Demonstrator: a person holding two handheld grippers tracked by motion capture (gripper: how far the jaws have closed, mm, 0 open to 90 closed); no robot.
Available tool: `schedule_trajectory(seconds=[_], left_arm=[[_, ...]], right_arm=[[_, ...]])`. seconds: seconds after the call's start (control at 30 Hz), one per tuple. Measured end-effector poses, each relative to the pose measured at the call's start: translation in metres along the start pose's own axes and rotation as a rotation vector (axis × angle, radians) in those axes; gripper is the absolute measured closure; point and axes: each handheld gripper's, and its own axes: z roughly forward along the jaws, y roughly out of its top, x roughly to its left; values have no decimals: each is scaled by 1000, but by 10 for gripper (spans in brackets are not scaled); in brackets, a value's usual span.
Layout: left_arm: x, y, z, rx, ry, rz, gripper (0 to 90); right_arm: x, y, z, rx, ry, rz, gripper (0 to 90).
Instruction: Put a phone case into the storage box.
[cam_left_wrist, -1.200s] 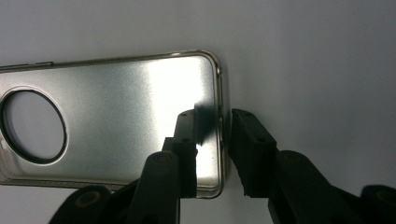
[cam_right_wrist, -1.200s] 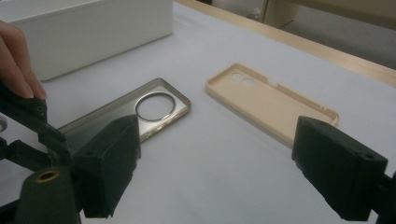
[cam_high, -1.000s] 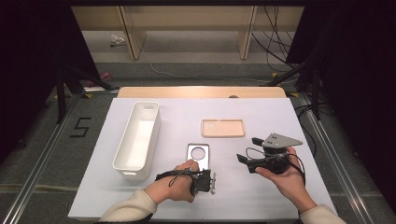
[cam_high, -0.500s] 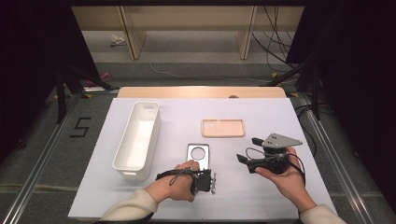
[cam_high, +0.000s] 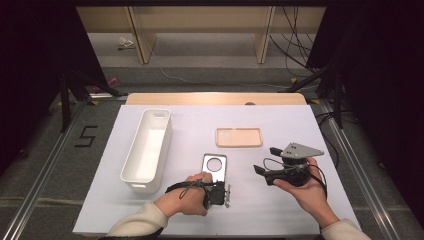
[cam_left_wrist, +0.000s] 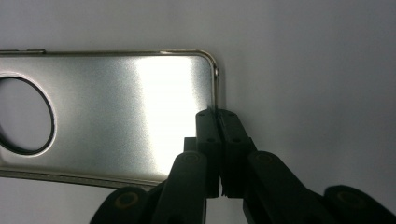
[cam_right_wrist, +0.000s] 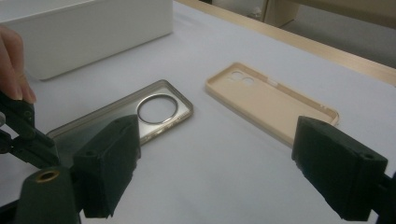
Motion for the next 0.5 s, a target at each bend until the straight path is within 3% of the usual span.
schedule_trajectory(seconds=[0.17, 0.37, 0.5], left_arm=[[-2, -1, -1, -10, 11, -3, 883], [-6, -4, -12, -43, 77, -5, 887], [-10, -5, -16, -53, 84, -15, 888]], right_arm=[[0, 0, 0, 1, -1, -2, 163], [0, 0, 0, 3, -4, -1, 163], [0, 0, 1, 4, -6, 0, 163]])
